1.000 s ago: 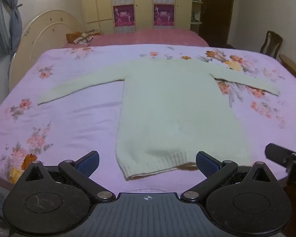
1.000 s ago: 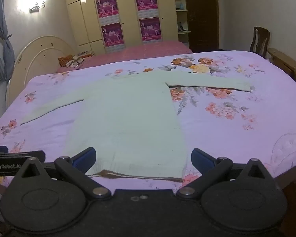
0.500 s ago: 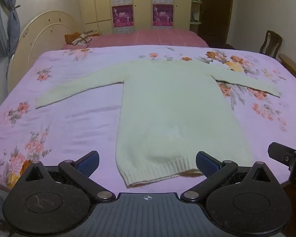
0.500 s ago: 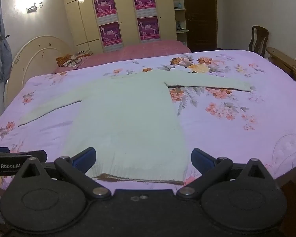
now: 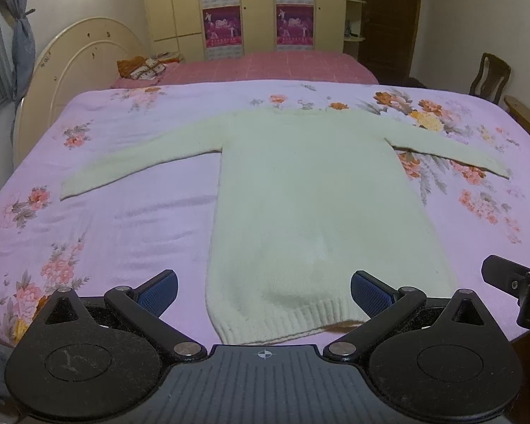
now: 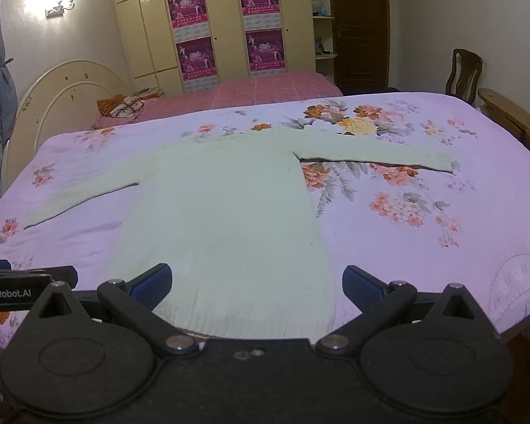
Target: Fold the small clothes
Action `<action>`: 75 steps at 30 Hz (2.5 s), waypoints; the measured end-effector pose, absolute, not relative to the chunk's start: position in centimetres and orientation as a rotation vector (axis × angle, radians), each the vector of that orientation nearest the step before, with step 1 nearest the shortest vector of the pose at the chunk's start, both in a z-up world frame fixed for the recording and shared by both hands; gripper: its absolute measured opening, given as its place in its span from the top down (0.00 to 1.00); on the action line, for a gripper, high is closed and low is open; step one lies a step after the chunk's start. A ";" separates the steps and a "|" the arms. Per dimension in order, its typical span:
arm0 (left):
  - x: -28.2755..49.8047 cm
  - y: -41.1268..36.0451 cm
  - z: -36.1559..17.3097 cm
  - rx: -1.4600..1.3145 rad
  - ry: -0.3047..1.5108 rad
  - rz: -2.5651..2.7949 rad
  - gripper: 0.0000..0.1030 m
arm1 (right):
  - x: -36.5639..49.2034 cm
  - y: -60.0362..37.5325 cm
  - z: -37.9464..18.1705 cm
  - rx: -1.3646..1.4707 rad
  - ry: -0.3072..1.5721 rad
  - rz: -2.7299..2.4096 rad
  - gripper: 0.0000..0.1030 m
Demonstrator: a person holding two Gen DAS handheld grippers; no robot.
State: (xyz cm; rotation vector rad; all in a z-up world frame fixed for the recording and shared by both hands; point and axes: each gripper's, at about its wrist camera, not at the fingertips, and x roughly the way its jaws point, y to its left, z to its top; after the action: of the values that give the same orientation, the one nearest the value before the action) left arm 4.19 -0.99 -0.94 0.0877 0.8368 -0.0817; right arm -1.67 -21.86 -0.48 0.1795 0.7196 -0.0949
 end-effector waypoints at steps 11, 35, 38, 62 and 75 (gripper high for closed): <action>5.4 -1.8 -1.1 0.097 0.839 -0.089 0.00 | -0.7 -22.7 -0.8 0.192 0.729 -0.110 0.01; 7.7 -2.4 -1.5 0.103 0.861 -0.086 0.00 | 1.1 -23.1 -0.7 0.191 0.736 -0.111 0.01; 8.0 -2.5 -1.7 0.108 0.862 -0.085 0.00 | 1.4 -23.1 -0.8 0.194 0.741 -0.113 0.01; 14.3 -6.4 -3.3 0.135 0.898 -0.078 0.00 | 5.7 -27.5 -2.4 0.216 0.762 -0.170 0.01; 21.9 -11.5 -5.1 0.146 0.916 -0.049 0.00 | 11.8 -35.2 -4.1 0.236 0.750 -0.252 0.01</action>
State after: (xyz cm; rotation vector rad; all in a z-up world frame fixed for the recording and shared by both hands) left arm 21.93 -11.53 -5.14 0.1456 0.9156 -0.0493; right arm 11.82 -35.20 -4.05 0.2363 0.7502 -0.2522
